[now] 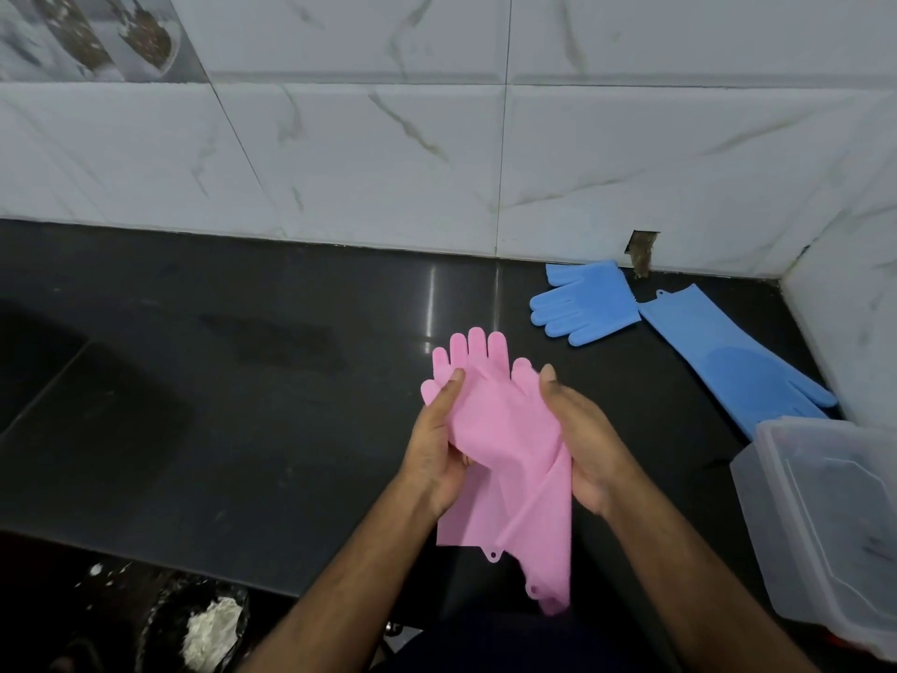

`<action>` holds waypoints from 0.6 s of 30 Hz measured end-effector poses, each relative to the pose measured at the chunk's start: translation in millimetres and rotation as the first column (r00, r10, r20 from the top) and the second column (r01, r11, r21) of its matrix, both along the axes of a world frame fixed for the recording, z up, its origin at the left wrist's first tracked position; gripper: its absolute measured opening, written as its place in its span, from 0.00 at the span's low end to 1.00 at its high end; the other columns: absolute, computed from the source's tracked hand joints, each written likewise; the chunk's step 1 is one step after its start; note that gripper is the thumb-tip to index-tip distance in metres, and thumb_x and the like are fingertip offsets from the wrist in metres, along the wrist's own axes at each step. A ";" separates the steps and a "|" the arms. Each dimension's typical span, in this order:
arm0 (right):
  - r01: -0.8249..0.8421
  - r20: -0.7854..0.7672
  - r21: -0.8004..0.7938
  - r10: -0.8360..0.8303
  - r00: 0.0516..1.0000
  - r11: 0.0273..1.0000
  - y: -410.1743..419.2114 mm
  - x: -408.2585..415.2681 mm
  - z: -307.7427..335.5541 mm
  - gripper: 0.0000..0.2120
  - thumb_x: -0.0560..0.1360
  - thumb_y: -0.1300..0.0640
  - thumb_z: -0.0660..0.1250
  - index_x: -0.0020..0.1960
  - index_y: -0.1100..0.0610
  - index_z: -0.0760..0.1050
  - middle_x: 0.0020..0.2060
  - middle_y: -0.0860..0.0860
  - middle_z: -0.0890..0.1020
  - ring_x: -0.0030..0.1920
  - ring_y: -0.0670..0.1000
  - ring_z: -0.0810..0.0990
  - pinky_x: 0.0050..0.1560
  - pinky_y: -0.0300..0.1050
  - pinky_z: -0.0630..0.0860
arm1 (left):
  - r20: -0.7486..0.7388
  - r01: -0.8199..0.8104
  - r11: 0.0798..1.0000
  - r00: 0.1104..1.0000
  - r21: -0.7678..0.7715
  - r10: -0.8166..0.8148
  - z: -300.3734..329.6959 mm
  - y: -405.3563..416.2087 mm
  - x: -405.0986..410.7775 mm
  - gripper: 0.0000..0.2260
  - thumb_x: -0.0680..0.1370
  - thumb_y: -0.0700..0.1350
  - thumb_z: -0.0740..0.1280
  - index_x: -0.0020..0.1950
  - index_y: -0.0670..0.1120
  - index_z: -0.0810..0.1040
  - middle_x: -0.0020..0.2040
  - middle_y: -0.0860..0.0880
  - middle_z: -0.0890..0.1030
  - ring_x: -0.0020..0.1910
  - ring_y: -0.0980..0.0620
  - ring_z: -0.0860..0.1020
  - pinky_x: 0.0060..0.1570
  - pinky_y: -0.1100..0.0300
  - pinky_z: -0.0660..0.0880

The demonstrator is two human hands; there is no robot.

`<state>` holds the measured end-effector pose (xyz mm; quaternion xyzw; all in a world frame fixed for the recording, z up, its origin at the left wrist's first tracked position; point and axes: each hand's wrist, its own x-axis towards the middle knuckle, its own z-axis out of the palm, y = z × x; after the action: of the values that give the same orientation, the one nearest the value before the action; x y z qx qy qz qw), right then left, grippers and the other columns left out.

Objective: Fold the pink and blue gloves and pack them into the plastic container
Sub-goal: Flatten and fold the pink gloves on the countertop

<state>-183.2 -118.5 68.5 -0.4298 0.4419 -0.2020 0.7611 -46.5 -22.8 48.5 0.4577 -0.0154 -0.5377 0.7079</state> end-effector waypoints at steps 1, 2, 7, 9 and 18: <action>-0.030 0.040 -0.013 0.030 0.999 0.999 4.4 2.1 -3.1 0.17 0.80 0.43 0.68 0.62 0.52 0.81 0.55 0.50 0.87 0.56 0.52 0.86 0.60 0.54 0.80 | 0.031 0.015 1.000 0.999 -0.008 -0.015 -0.6 0.6 1.5 0.21 0.79 0.49 0.73 0.71 0.47 0.78 0.65 0.43 0.83 0.64 0.44 0.83 0.59 0.48 0.81; -0.046 0.063 -0.033 0.048 0.997 0.998 8.0 4.4 -4.7 0.15 0.80 0.47 0.69 0.63 0.54 0.81 0.56 0.50 0.87 0.57 0.51 0.86 0.60 0.53 0.80 | 0.056 0.023 1.000 0.998 -0.014 -0.023 -0.9 1.1 3.7 0.20 0.79 0.46 0.73 0.71 0.46 0.79 0.65 0.42 0.83 0.64 0.42 0.82 0.60 0.47 0.81; 0.006 0.146 0.019 -0.009 0.989 1.000 13.6 18.2 -12.6 0.12 0.81 0.60 0.68 0.64 0.54 0.80 0.57 0.53 0.86 0.58 0.55 0.85 0.59 0.54 0.81 | 0.093 -0.008 1.000 0.996 0.009 0.007 6.5 1.9 22.0 0.22 0.79 0.44 0.72 0.71 0.40 0.76 0.66 0.36 0.81 0.66 0.36 0.80 0.67 0.37 0.76; 0.043 0.212 0.085 -0.060 0.975 0.995 15.9 24.6 -16.5 0.13 0.81 0.60 0.68 0.64 0.54 0.81 0.59 0.55 0.85 0.61 0.57 0.84 0.63 0.57 0.79 | 0.108 0.007 1.000 0.994 -0.004 -0.007 11.6 3.7 32.2 0.24 0.79 0.49 0.71 0.71 0.39 0.76 0.68 0.35 0.79 0.68 0.36 0.78 0.71 0.38 0.71; 0.122 -0.061 -0.165 -0.134 0.989 0.979 13.3 40.3 -44.5 0.14 0.79 0.63 0.66 0.60 0.48 0.76 0.57 0.49 0.83 0.54 0.50 0.84 0.51 0.48 0.82 | 0.362 -0.004 0.975 0.929 0.223 -0.079 -19.3 -1.9 41.1 0.09 0.80 0.31 0.64 0.53 0.41 0.82 0.50 0.41 0.88 0.43 0.48 0.87 0.37 0.58 0.81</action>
<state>-142.9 -105.2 23.9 -0.4674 0.4777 -0.2700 0.6931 -5.4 -24.7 29.1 0.6256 -0.0973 -0.4541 0.6269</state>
